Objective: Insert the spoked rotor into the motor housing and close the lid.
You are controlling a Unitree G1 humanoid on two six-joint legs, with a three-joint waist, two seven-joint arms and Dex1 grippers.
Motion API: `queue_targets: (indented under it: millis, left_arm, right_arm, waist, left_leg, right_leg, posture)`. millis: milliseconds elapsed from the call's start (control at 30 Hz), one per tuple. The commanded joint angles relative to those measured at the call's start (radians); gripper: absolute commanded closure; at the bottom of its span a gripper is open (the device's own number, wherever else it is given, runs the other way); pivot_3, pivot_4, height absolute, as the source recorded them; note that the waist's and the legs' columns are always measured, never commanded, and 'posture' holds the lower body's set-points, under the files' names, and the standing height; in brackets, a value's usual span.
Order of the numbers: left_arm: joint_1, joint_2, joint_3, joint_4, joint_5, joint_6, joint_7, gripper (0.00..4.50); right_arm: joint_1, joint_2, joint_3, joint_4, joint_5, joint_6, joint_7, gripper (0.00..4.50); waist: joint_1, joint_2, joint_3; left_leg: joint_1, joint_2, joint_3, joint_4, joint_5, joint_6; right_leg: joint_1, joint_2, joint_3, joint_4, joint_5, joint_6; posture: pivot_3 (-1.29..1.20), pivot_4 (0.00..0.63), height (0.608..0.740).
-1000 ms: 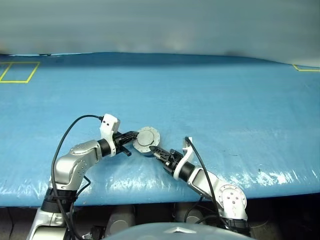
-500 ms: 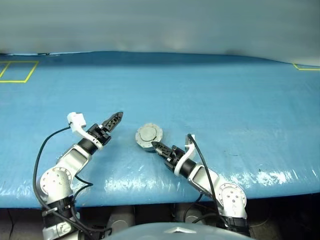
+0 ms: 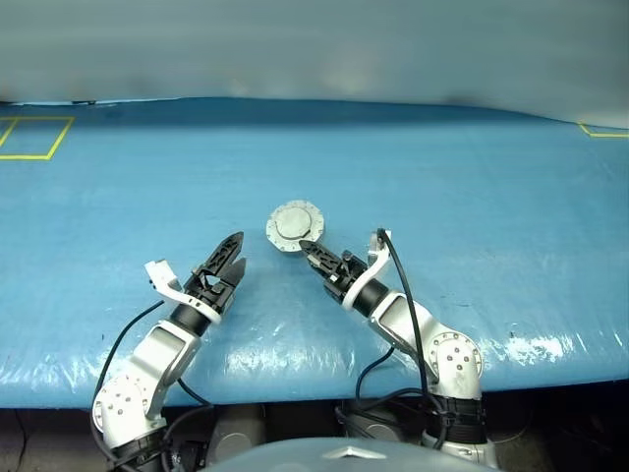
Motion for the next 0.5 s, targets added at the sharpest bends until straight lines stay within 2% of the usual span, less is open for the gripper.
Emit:
queue_targets:
  millis: [33,500]
  left_arm:
    - [-0.008,0.017,-0.046,-0.011,-0.035,-0.017,-0.006,0.0]
    - [-0.045,0.036,-0.106,0.046,-0.093,-0.084,-0.075,0.0]
  right_arm:
    - [-0.036,0.024,0.04,-0.098,0.077,-0.009,0.007,3.35]
    - [-0.001,-0.025,0.113,-0.121,0.147,-0.001,-0.007,3.35]
  waist:
    - [0.0,0.0,0.0]
    - [0.0,0.0,0.0]
  left_leg:
    - [0.0,0.0,0.0,0.0,0.0,0.0]
    - [0.0,0.0,0.0,0.0,0.0,0.0]
  right_leg:
    - [0.0,0.0,0.0,0.0,0.0,0.0]
    - [0.0,0.0,0.0,0.0,0.0,0.0]
  posture:
    - [0.0,0.15,0.74]
    - [0.0,0.15,0.74]
